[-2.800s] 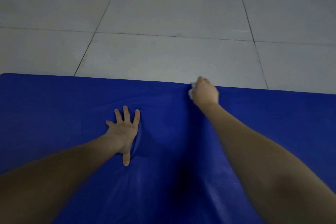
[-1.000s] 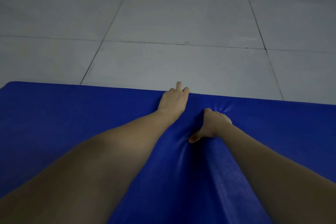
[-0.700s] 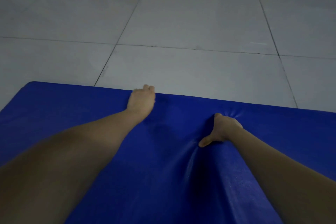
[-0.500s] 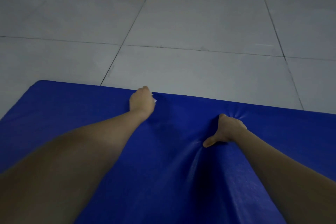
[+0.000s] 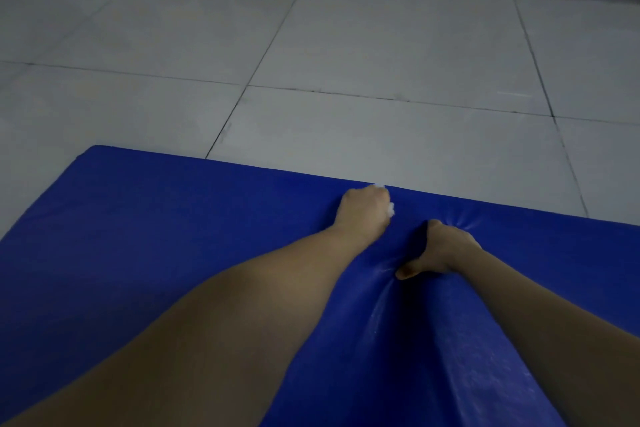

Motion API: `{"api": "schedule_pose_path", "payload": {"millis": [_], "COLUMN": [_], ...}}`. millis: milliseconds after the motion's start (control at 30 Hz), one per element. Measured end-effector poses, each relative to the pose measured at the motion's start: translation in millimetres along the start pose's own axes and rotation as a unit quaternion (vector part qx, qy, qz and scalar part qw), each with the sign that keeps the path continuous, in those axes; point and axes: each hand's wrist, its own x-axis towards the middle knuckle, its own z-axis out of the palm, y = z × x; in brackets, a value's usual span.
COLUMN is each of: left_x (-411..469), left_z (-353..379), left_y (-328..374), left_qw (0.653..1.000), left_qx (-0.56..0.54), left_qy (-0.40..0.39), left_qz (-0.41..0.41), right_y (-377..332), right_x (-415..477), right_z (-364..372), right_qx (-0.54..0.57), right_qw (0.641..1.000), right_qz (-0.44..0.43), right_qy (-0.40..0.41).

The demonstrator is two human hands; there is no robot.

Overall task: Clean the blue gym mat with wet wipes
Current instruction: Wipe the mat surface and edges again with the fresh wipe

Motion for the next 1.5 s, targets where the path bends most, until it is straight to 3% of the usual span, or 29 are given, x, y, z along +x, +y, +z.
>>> {"api": "schedule_pose_path", "payload": {"millis": [233,300,400,600,733,833,900,1000,1233,1333,1500], "left_x": [-25.1,-29.8,-30.1,-29.4,-32.9,-38.0,-36.8,-42.5,-67.0,-67.4,-62.9], "left_z": [-26.2,-29.0,-25.9,-11.9,11.5,25.6,22.3,9.3,-34.2,-32.6,-7.2], "left_y": [-115.5,-131.1,-119.7,-55.7,23.0,56.0,39.8,-19.2,-152.6,-143.7,-71.5], "left_qw": [0.973,0.963,0.957,0.971,0.988,0.995,0.999,0.999,0.969,0.967,0.979], "left_qx": [0.144,0.136,0.039,-0.076,-0.115,-0.088,-0.038,-0.013,0.027,-0.011,-0.075], "left_qy": [0.058,0.064,0.076,0.059,0.001,-0.024,-0.024,-0.019,0.036,0.037,0.023], "left_qz": [-0.169,-0.223,-0.279,-0.218,-0.103,-0.031,0.001,-0.040,-0.242,-0.253,-0.190], "right_y": [4.6,6.0,4.9,3.0,3.9,5.4,1.2,-3.3,2.0,1.8,1.0], "right_x": [0.8,1.1,3.1,6.1,9.4,11.8,8.4,5.8,3.6,4.5,6.8], "right_z": [2.8,4.1,4.7,2.7,3.5,7.5,3.8,-2.0,0.9,1.0,0.8], "right_qx": [0.008,0.006,-0.001,-0.012,-0.025,-0.012,-0.007,-0.012,-0.002,-0.008,-0.006], "right_qw": [1.000,1.000,1.000,1.000,1.000,0.999,1.000,0.999,1.000,1.000,1.000], "right_qz": [0.005,0.002,0.000,-0.003,-0.003,0.000,0.008,0.011,0.007,0.008,0.008], "right_qy": [0.004,0.006,0.010,0.007,0.006,0.035,0.008,-0.032,-0.015,-0.010,-0.012]}}
